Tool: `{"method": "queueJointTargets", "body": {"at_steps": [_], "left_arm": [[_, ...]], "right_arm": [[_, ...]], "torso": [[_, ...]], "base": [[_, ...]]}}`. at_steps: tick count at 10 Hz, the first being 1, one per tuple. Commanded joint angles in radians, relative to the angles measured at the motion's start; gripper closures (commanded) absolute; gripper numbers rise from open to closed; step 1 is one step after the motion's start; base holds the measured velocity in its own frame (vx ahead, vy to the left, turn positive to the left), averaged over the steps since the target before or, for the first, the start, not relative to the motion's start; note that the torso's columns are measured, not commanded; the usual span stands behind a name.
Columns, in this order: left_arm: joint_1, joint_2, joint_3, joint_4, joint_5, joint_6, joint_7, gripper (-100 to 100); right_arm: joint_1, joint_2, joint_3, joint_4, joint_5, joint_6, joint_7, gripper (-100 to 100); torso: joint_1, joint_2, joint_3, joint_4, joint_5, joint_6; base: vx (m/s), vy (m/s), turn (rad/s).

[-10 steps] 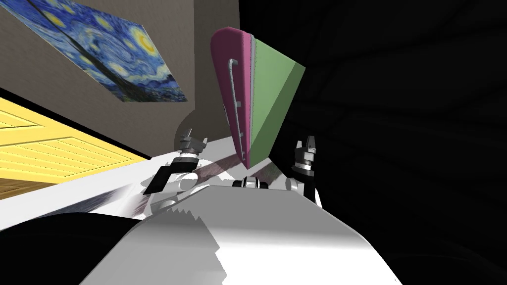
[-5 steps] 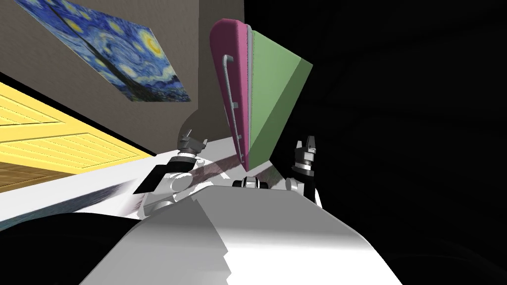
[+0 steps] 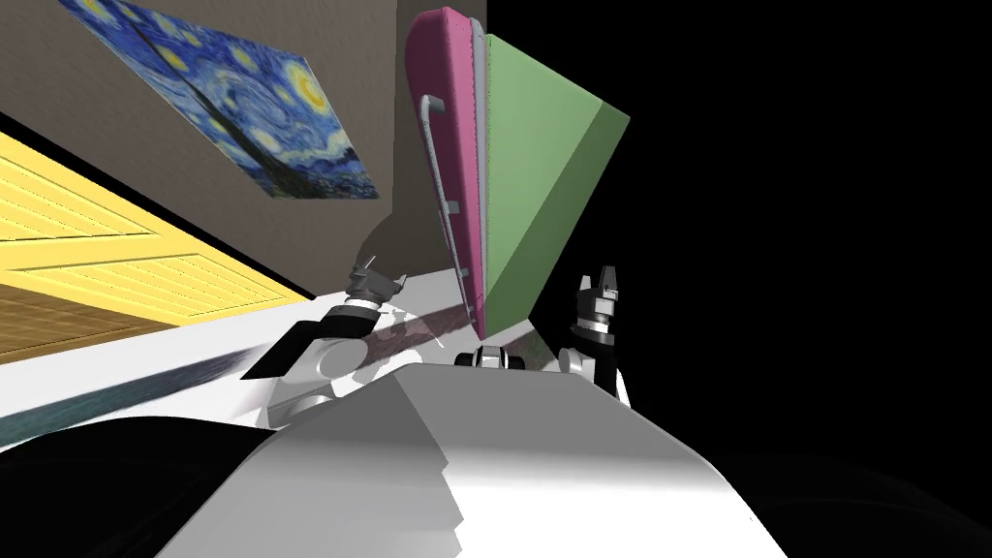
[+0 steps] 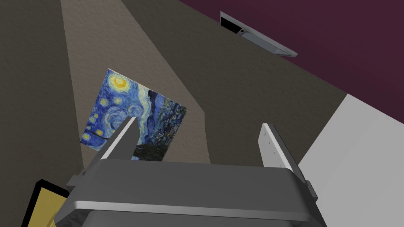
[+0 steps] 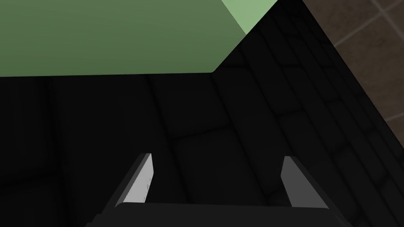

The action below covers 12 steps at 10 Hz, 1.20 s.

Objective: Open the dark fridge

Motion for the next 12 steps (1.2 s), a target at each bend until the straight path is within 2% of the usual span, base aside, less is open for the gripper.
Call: {"method": "queueJointTargets", "body": {"at_steps": [1, 2, 3, 4, 5, 7, 8, 9, 10, 12], "left_arm": [[-0.003, 0.003, 0.028, -0.006, 0.041, 0.057, 0.013, -100], [-0.005, 0.004, 0.051, -0.012, 0.075, 0.096, 0.025, -100], [-0.005, 0.004, 0.051, -0.012, 0.075, 0.103, 0.025, -100], [-0.008, 0.006, 0.074, -0.017, 0.109, 0.143, 0.036, -100], [-0.008, 0.006, 0.074, -0.017, 0.109, 0.147, 0.036, -100], [-0.012, 0.008, 0.117, -0.029, 0.173, 0.215, 0.057, -100], [-0.012, 0.008, 0.117, -0.029, 0.173, 0.233, 0.057, -100], [-0.015, 0.01, 0.138, -0.035, 0.204, 0.267, 0.067, -100], [-0.015, 0.01, 0.138, -0.035, 0.204, 0.274, 0.067, -100], [-0.019, 0.012, 0.177, -0.049, 0.26, 0.341, 0.085, -100]], "right_arm": [[0.0, 0.0, 0.0, 0.0, 0.0, 0.0, 0.0, 0], [0.0, 0.0, 0.0, 0.0, 0.0, 0.0, 0.0, 0], [0.0, 0.0, 0.0, 0.0, 0.0, 0.0, 0.0, 0], [0.0, 0.0, 0.0, 0.0, 0.0, 0.0, 0.0, 0], [0.0, 0.0, 0.0, 0.0, 0.0, 0.0, 0.0, 0], [0.0, 0.0, 0.0, 0.0, 0.0, 0.0, 0.0, 0], [0.0, 0.0, 0.0, 0.0, 0.0, 0.0, 0.0, 0], [0.0, 0.0, 0.0, 0.0, 0.0, 0.0, 0.0, 0], [0.0, 0.0, 0.0, 0.0, 0.0, 0.0, 0.0, 0], [0.0, 0.0, 0.0, 0.0, 0.0, 0.0, 0.0, 0]], "torso": [[-0.001, -0.001, 0.0, 0.0, 0.0, 0.0], [0.0, -0.001, -0.001, 0.0, 0.0, 0.0], [0.0, -0.003, -0.001, -0.001, 0.0, -0.001], [0.001, -0.002, -0.001, -0.001, 0.0, 0.0], [0.0, -0.002, -0.001, 0.0, 0.0, 0.0], [-0.001, -0.001, -0.001, 0.0, 0.0, 0.0], [-0.003, -0.002, -0.001, 0.0, -0.001, 0.0], [-0.001, -0.001, -0.001, 0.0, 0.0, 0.0], [0.001, -0.001, -0.001, 0.0, 0.0, 0.0], [0.002, 0.0, 0.0, 0.0, 0.001, 0.0]], "base": [[0.082, -0.105, 0.078], [0.107, -0.103, 0.156], [0.093, -0.09, 0.089], [0.106, -0.101, 0.105], [0.092, -0.079, 0.092], [0.112, -0.129, 0.166], [0.094, -0.136, 0.08], [0.099, -0.128, 0.141], [0.069, -0.089, 0.086], [0.09, -0.102, 0.153]]}}
